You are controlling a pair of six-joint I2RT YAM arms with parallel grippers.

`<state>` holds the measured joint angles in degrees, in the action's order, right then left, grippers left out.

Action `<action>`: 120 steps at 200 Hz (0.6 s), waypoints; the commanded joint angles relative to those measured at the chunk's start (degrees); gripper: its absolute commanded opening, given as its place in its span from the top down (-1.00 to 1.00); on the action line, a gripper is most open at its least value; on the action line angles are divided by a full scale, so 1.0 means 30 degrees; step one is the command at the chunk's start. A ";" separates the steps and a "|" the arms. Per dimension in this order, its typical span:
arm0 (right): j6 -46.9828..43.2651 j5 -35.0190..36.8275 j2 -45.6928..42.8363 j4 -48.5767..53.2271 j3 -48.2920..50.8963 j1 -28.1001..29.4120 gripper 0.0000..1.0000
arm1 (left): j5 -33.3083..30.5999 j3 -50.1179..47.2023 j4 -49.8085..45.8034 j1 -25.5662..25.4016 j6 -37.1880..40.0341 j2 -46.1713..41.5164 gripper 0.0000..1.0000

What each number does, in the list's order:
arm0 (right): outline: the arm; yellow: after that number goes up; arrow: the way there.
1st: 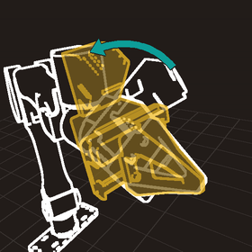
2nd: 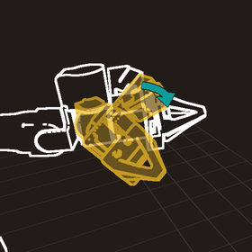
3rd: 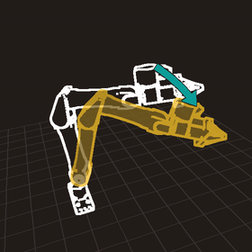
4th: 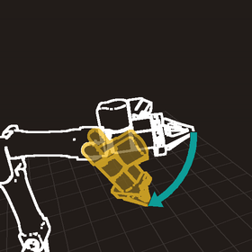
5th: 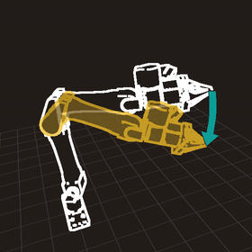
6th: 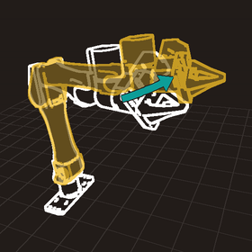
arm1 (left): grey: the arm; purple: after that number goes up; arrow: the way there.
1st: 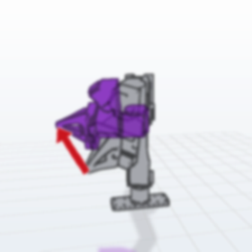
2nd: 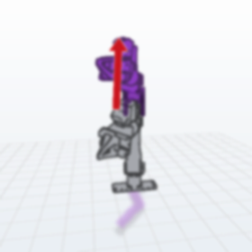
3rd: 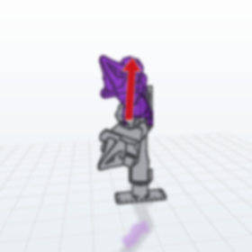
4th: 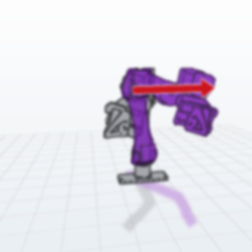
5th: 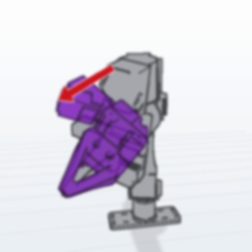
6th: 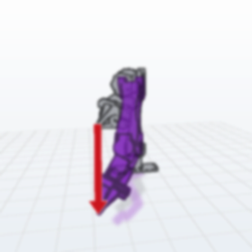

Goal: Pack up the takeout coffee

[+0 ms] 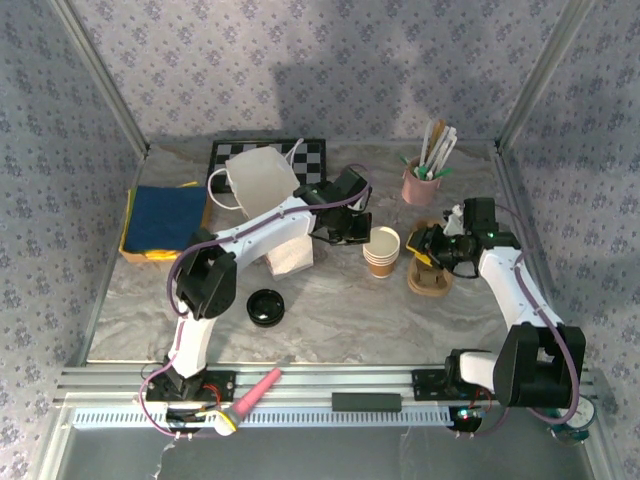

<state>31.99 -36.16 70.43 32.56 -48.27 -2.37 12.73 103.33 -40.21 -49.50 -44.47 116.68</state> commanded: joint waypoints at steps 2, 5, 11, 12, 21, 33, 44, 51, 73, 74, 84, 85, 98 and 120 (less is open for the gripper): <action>0.0535 -0.1288 0.0407 -0.1266 0.0344 0.0011 0.21 | 0.0727 -0.0107 0.0334 -0.0004 -0.0350 -0.0911 1.00; 0.0555 -0.1343 0.0466 -0.1333 0.0367 0.0005 0.21 | 0.0750 -0.0129 0.0317 0.0003 -0.0397 -0.0902 1.00; 0.0558 -0.1452 0.0578 -0.1411 0.0369 0.0028 0.21 | 0.0816 -0.0162 0.0331 -0.0022 -0.0405 -0.0897 1.00; 0.0543 -0.1452 0.0606 -0.1429 0.0393 0.0043 0.21 | 0.0835 -0.0164 0.0333 -0.0023 -0.0423 -0.0912 1.00; 0.0487 -0.1581 0.0791 -0.1424 0.0406 0.0086 0.21 | 0.0853 -0.0253 0.0931 -0.0004 -0.0483 -0.0896 1.00; 0.0440 -0.1568 0.0940 -0.1442 0.0455 0.0145 0.21 | 0.0838 -0.0257 0.0910 0.0010 -0.0500 -0.0883 1.00; 0.0470 -0.1561 0.0926 -0.1514 0.0560 0.0175 0.21 | 0.0765 -0.0303 0.0863 0.0033 -0.0558 -0.0838 1.00; 0.0452 -0.1556 0.0946 -0.1558 0.0620 0.0202 0.21 | 0.0808 -0.0403 0.0927 0.0076 -0.0639 -0.0863 1.00; 0.0382 -0.1714 0.1122 -0.1578 0.0764 0.0241 0.21 | 0.0967 -0.0779 0.1300 0.0150 -0.0865 -0.0984 1.00; 0.0382 -0.1730 0.1127 -0.1586 0.0781 0.0238 0.21 | 0.0969 -0.0795 0.1301 0.0151 -0.0873 -0.0984 1.00; 0.0382 -0.1744 0.1185 -0.1674 0.0884 0.0288 0.21 | 0.0971 -0.0814 0.1302 0.0149 -0.0894 -0.0984 1.00; 0.0382 -0.1730 0.1188 -0.1663 0.0885 0.0305 0.21 | 0.0971 -0.0812 0.1302 0.0150 -0.0902 -0.0984 1.00; 0.0411 -0.1741 0.1258 -0.1747 0.1015 0.0320 0.21 | 0.1042 -0.0839 0.1383 0.0132 -0.0924 -0.0992 1.00; 0.0591 -0.2213 0.1442 -0.2169 0.1166 0.0322 0.21 | 0.1204 -0.0953 0.1564 0.0142 -0.1003 -0.0995 1.00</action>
<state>32.84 -40.36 73.49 26.92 -46.00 -1.85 14.59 100.75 -36.99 -49.12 -46.59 115.90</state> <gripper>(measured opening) 0.394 0.056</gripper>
